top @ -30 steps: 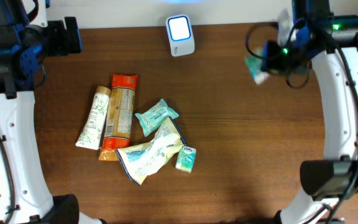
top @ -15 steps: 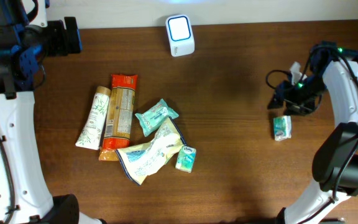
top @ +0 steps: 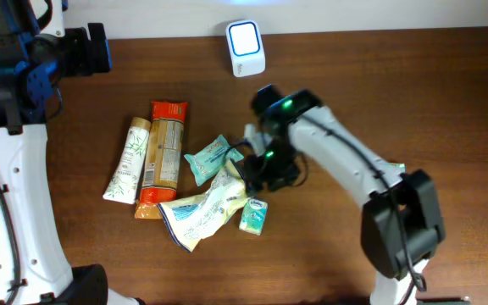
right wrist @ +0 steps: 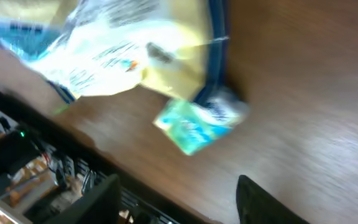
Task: Scan the item barcode
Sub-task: 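Carry the scanned box right and lower it onto the table, then move the right gripper to the second small teal box and grasp it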
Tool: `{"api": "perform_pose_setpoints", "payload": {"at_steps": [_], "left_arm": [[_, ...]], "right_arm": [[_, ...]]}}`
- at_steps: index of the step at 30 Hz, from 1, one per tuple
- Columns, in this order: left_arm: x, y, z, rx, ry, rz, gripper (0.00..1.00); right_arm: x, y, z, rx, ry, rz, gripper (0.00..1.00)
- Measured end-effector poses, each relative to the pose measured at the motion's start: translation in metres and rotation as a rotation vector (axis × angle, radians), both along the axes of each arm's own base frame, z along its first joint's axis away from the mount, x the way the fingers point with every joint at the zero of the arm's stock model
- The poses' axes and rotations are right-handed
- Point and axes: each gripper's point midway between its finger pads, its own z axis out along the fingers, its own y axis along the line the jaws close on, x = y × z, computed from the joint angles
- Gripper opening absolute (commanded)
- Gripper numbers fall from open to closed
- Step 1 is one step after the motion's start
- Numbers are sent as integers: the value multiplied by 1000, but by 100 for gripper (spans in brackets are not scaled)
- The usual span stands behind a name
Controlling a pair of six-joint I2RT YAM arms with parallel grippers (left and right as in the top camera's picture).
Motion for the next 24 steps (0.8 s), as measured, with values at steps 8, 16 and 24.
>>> {"api": "perform_pose_setpoints", "payload": {"at_steps": [8,16,24], "left_arm": [[0,0,0,0,0,0,99],[0,0,0,0,0,0,99],[0,0,0,0,0,0,99]], "right_arm": [[-59,54,-66,-48,26,-31,4],[-34,4,-80,-141,89,-238,4],[3,-47,-81,-138,61,-285,5]]}}
